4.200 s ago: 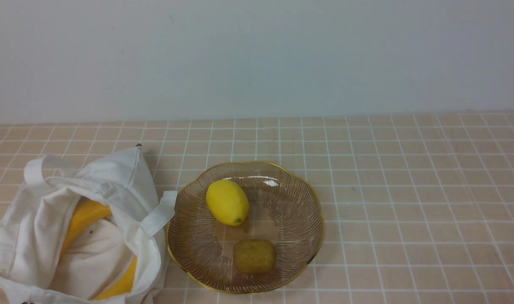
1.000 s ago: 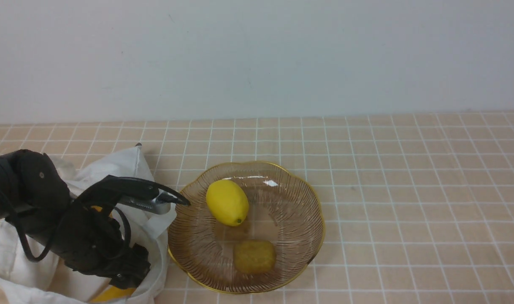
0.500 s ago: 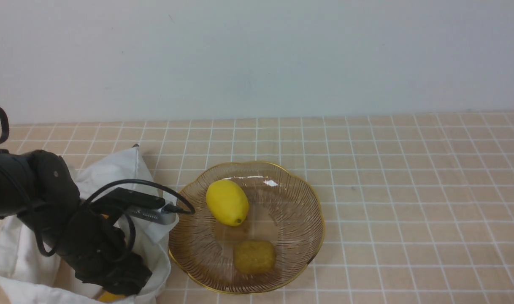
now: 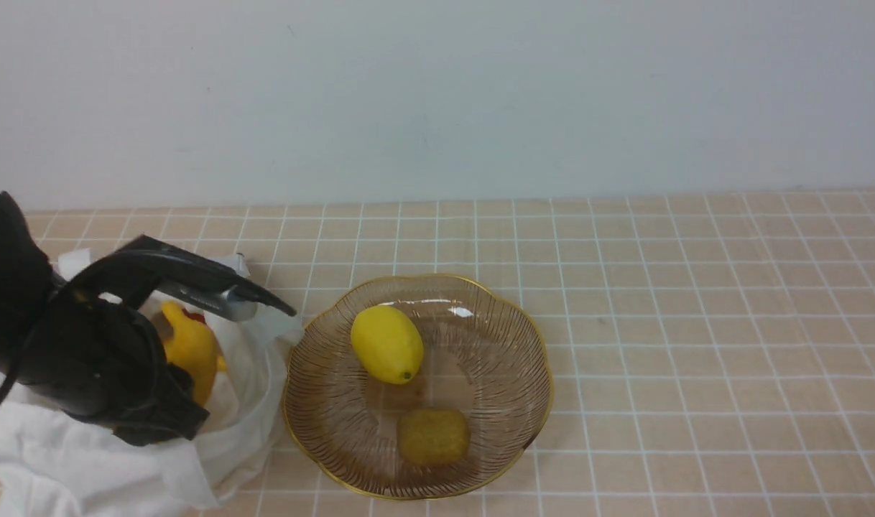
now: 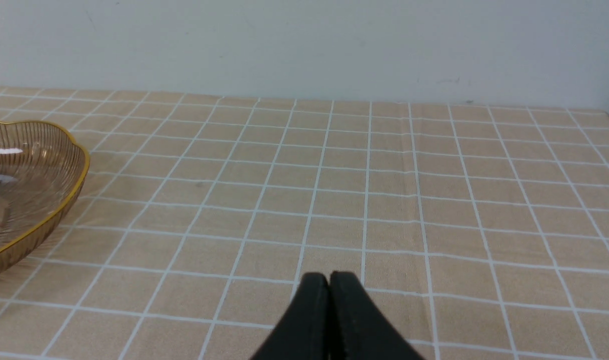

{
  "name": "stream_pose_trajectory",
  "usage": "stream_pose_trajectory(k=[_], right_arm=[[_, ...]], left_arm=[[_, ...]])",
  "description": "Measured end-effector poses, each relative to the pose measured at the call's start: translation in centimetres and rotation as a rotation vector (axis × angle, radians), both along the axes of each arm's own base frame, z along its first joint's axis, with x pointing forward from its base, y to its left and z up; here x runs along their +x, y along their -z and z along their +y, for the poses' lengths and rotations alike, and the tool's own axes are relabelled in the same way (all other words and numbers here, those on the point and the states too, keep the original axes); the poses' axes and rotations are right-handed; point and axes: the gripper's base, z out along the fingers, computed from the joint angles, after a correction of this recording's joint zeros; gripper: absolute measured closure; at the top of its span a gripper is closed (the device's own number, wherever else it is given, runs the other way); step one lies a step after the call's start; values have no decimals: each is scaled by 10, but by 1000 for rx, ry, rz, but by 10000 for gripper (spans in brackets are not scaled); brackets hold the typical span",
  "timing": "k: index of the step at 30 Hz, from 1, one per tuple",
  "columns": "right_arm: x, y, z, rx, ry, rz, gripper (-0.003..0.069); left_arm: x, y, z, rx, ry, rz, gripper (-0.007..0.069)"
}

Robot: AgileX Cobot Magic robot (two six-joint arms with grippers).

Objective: Take the fruit out of the bag on the brown coffee tablecloth and place them on the plate.
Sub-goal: 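Reach into the white bag and grasp the banana with the left gripper, then place the banana on the plate with the left gripper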

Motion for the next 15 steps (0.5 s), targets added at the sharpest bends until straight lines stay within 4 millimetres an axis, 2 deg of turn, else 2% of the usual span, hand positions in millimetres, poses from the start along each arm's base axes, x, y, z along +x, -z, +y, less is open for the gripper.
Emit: stream_pose_trajectory(k=[1, 3, 7, 13, 15], right_arm=[[0, 0, 0, 0, 0, 0, 673], [0, 0, 0, 0, 0, 0, 673], [0, 0, 0, 0, 0, 0, 673], [0, 0, 0, 0, 0, 0, 673], [0, 0, 0, 0, 0, 0, 673]], left_arm=[[-4, -12, 6, 52, -8, -73, 344], [-6, -20, 11, 105, -18, -131, 344], [-6, -25, 19, 172, -55, -163, 344], [-10, -28, 20, 165, -112, -160, 344], [-17, -37, 21, 159, -122, -193, 344]])
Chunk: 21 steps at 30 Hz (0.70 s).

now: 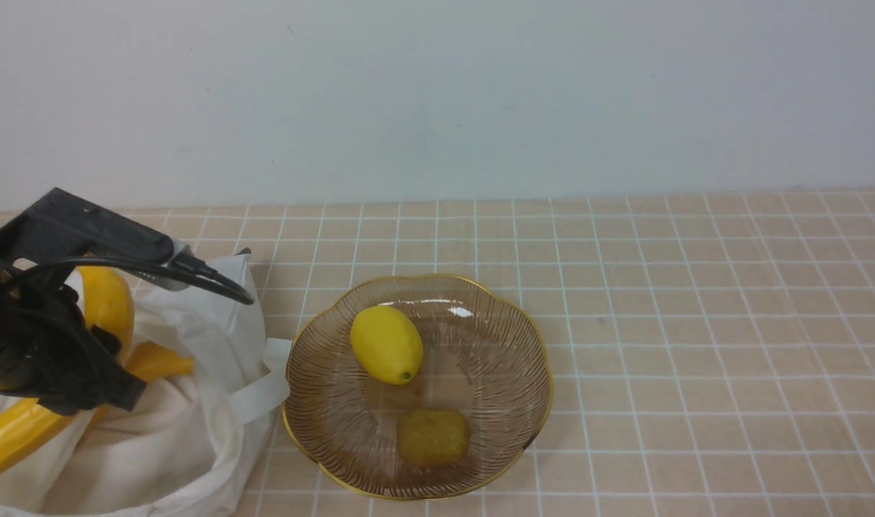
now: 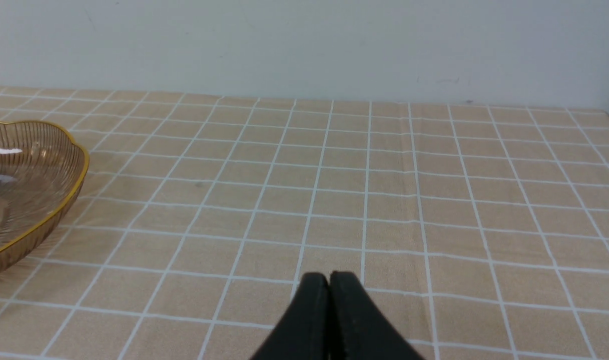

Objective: Take the fruit out of the bag on the brown coffee tablecloth and place them on the plate.
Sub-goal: 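Place the banana on the plate with the left gripper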

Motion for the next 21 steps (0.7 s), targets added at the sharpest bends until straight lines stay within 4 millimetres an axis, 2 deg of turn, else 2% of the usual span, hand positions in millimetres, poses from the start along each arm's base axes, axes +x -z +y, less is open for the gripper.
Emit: stream_pose_trajectory(k=[2, 3, 6, 7, 10, 13, 17, 18, 19, 20, 21], right_arm=[[0, 0, 0, 0, 0, 0, 673], [0, 0, 0, 0, 0, 0, 673], [0, 0, 0, 0, 0, 0, 673], [0, 0, 0, 0, 0, 0, 673], [0, 0, 0, 0, 0, 0, 673], [0, 0, 0, 0, 0, 0, 673], [0, 0, 0, 0, 0, 0, 673], [0, 0, 0, 0, 0, 0, 673], [0, 0, 0, 0, 0, 0, 673], [0, 0, 0, 0, 0, 0, 673], [0, 0, 0, 0, 0, 0, 673]], left_arm=[[-8, -13, 1, -11, 0, -64, 344], [-8, -13, 1, -11, 0, -64, 344], [-25, -43, -3, -98, 3, -261, 344], [-25, -45, -3, -100, 3, -273, 344], [-36, -72, -12, -296, -5, -484, 344], [-36, -82, -19, -425, -8, -556, 344], [-25, -78, -46, -518, 155, -552, 344], [-21, -73, -59, -536, 226, -526, 344], [-21, -73, -60, -541, 238, -528, 344], [-17, -68, -70, -554, 279, -501, 344], [-8, -56, -88, -579, 341, -463, 344]])
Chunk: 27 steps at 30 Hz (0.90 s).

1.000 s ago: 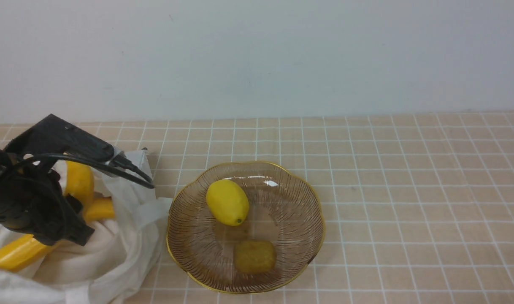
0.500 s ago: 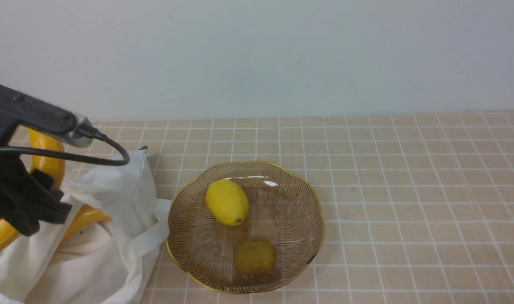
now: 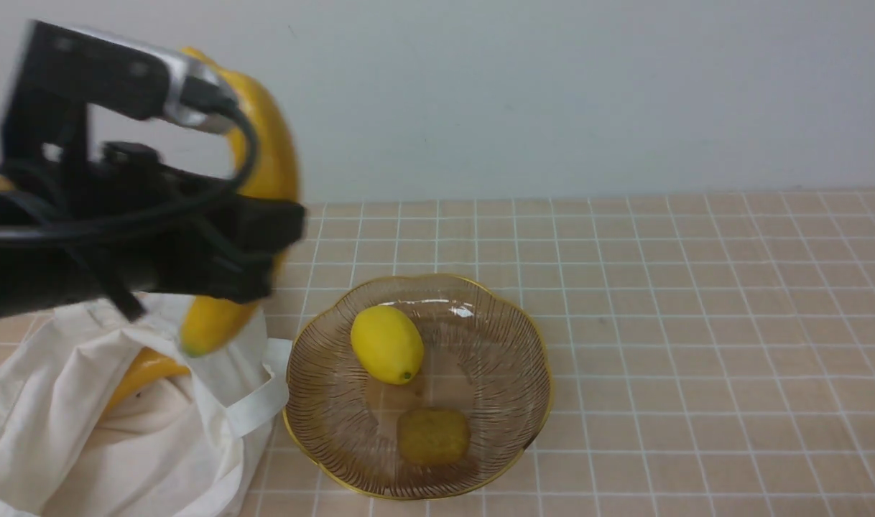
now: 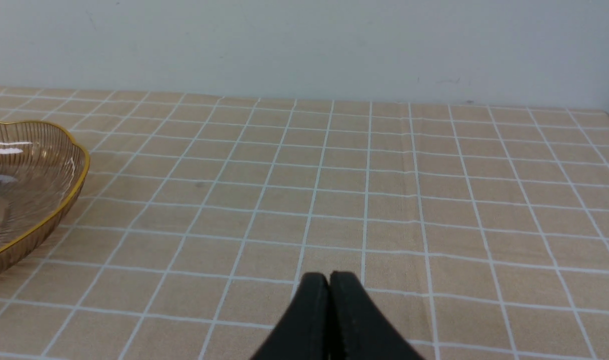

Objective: Take the fruit out of the bag on the brown coffee tablecloth and place them on the plate.
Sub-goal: 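Place the banana on the plate with the left gripper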

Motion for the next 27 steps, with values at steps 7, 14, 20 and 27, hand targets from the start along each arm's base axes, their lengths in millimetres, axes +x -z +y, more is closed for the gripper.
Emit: stream_pose_trajectory(k=[7, 14, 20, 27], right_arm=[[0, 0, 0, 0, 0, 0, 673], [0, 0, 0, 0, 0, 0, 673], [0, 0, 0, 0, 0, 0, 673], [0, 0, 0, 0, 0, 0, 673]], left_arm=[[35, 69, -56, 121, 133, 91, 344], [58, 127, -78, 280, 110, 99, 344], [64, 151, -79, 317, 86, 144, 331], [64, 154, -80, 320, 91, 153, 17]])
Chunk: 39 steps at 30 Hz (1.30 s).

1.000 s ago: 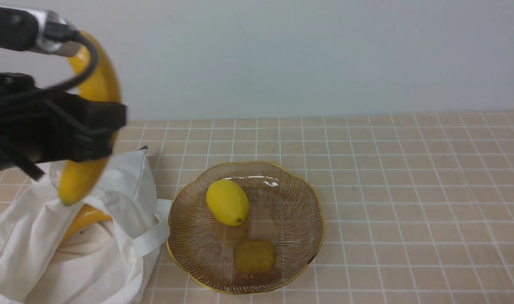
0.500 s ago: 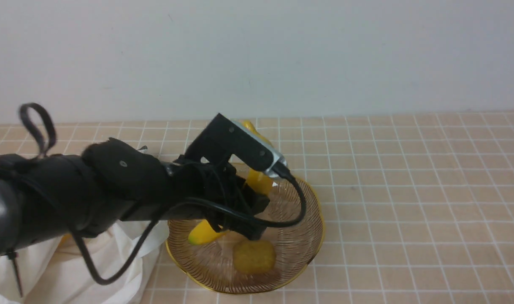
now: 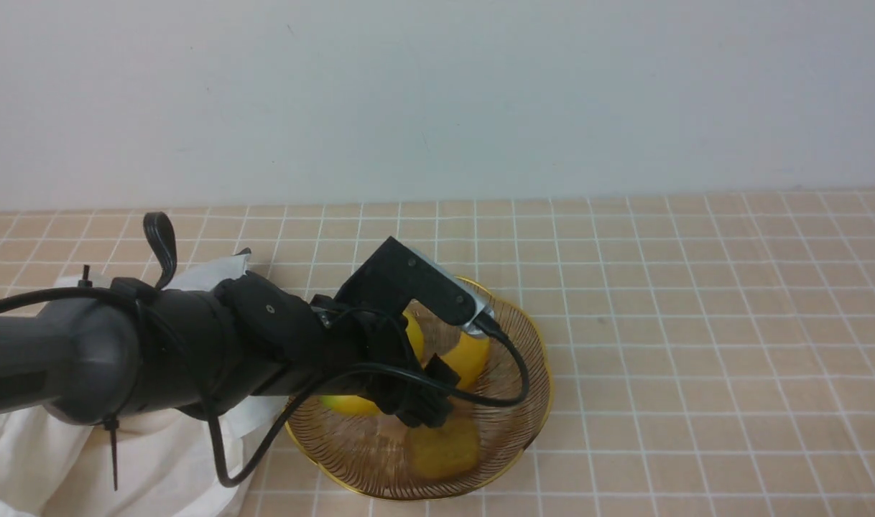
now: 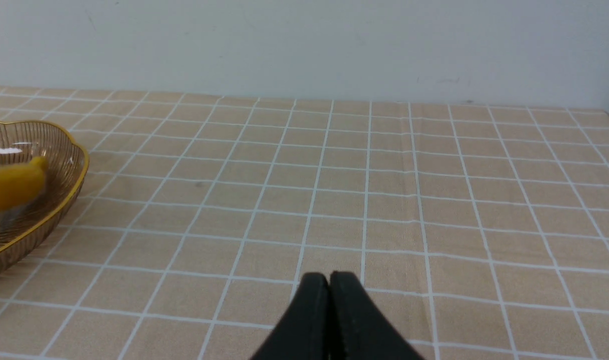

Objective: Take the fruit out of the bag on the brown coffee tablecloth and place them on the plate.

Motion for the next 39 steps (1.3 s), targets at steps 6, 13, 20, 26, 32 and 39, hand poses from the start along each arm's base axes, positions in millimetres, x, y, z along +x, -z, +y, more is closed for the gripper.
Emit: stream_pose_trajectory(k=[6, 13, 20, 26, 32, 39], right_arm=[[0, 0, 0, 0, 0, 0, 673], [0, 0, 0, 0, 0, 0, 673], [0, 0, 0, 0, 0, 0, 673], [0, 0, 0, 0, 0, 0, 673], [0, 0, 0, 0, 0, 0, 673], [0, 0, 0, 0, 0, 0, 673]], left_arm=[[-2, -10, 1, -25, -10, -20, -57], [-24, -90, 14, -201, -48, -195, 182], [-78, -183, 47, -442, -70, -429, 604], [-139, -238, 82, -585, -29, -632, 632], [-181, -262, 108, -672, -15, -765, 632], [-212, -275, 127, -732, -5, -858, 632]])
